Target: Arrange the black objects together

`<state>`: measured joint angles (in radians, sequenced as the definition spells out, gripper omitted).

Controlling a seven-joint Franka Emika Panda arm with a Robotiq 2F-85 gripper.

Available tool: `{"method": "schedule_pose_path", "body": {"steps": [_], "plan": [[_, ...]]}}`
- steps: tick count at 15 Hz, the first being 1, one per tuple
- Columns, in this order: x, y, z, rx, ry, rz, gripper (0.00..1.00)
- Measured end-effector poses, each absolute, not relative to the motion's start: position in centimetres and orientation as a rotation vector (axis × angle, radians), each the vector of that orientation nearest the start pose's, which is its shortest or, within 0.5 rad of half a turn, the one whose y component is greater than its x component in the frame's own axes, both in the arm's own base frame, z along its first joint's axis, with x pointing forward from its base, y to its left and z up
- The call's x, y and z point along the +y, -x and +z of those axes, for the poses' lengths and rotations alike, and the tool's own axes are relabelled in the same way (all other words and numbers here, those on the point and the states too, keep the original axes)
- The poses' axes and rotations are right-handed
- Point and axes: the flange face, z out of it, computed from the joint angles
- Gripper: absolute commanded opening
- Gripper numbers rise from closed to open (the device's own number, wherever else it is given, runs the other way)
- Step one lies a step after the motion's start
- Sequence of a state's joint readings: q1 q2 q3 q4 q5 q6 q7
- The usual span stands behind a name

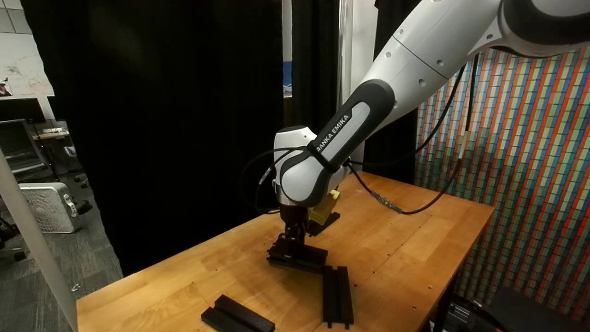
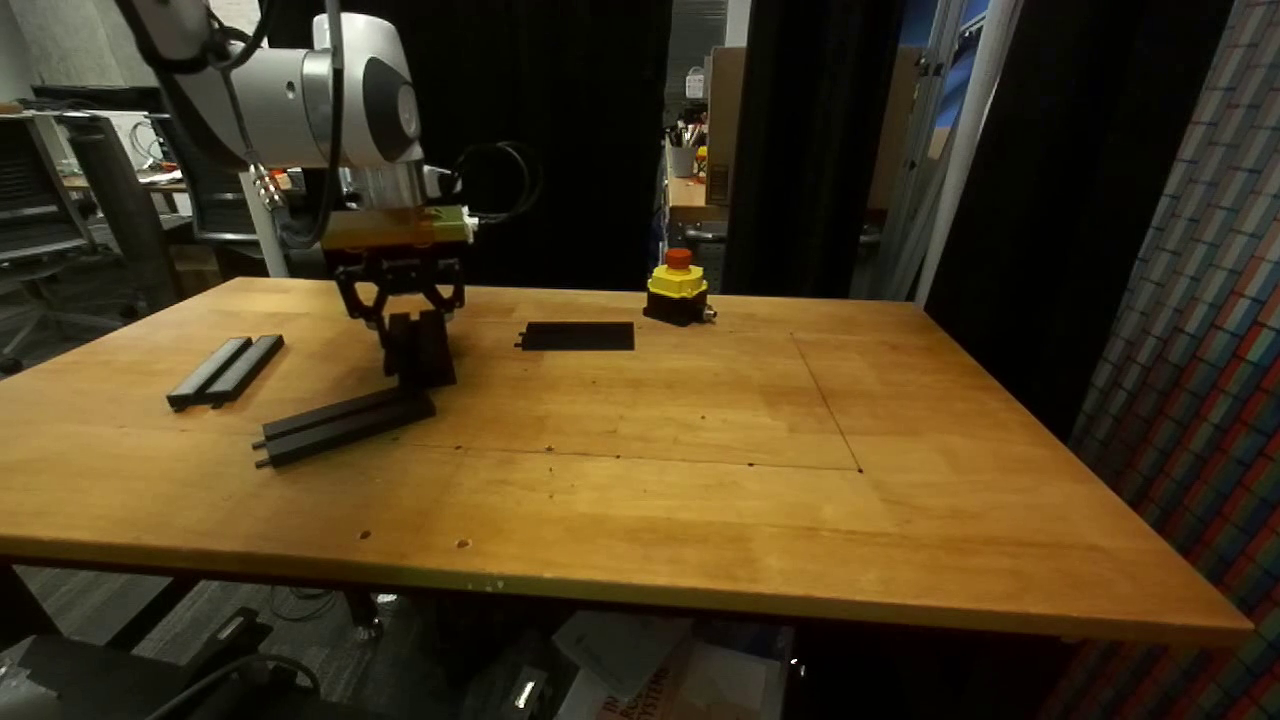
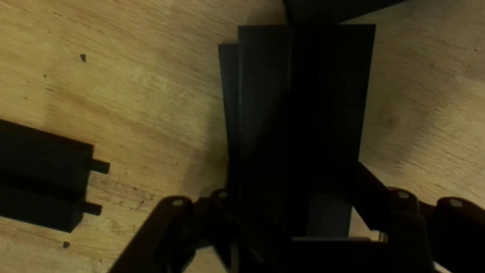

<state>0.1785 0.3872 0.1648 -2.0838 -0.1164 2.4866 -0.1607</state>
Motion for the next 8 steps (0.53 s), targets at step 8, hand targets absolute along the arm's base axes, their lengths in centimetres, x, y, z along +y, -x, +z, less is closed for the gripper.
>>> {"method": "schedule_pose_path", "body": {"steps": [8], "plan": [[19.73,-55.3,23.95,-0.929,3.01,-0.044,0.46]]}}
